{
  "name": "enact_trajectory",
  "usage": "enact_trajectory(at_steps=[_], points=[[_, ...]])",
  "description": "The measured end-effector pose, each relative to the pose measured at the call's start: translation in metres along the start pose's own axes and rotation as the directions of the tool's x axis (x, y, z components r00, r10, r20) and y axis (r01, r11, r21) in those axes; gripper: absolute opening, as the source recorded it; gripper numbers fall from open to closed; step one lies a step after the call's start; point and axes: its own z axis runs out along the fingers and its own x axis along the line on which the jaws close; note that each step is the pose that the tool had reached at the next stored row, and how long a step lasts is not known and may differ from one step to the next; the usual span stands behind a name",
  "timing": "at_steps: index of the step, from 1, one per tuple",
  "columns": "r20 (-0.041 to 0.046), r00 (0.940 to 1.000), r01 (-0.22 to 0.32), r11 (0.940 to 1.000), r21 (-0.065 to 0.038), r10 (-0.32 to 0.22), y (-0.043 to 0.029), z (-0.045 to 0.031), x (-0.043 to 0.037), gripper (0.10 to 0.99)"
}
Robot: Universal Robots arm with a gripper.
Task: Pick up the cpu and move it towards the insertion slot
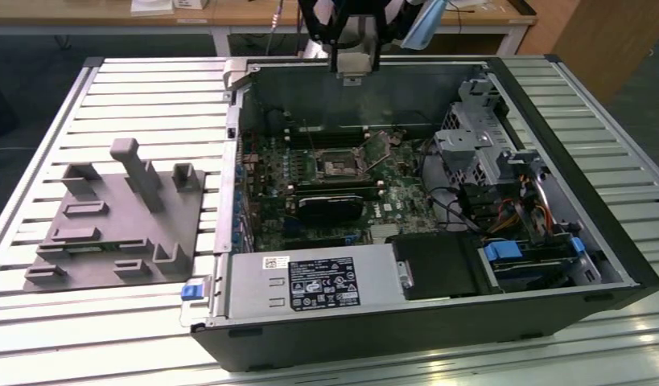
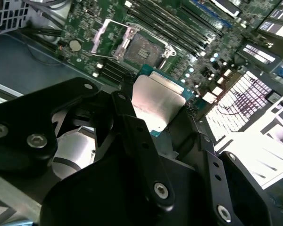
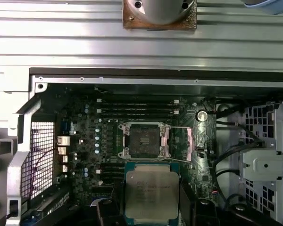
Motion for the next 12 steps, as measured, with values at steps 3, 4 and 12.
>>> enact_trajectory(at_steps=[3,4,12], points=[[0.0033,1.0,0.0,1.0,-0.004,0.0,0.0004,0.0003,-0.0048,0.545],[0.0041,1.0,0.0,1.0,-0.006,0.0,0.0005,0.0003,-0.0063,0.545],[0.0076,1.0,0.0,0.9999,-0.011,0.0,0.001,0.0006,-0.0125,0.545]])
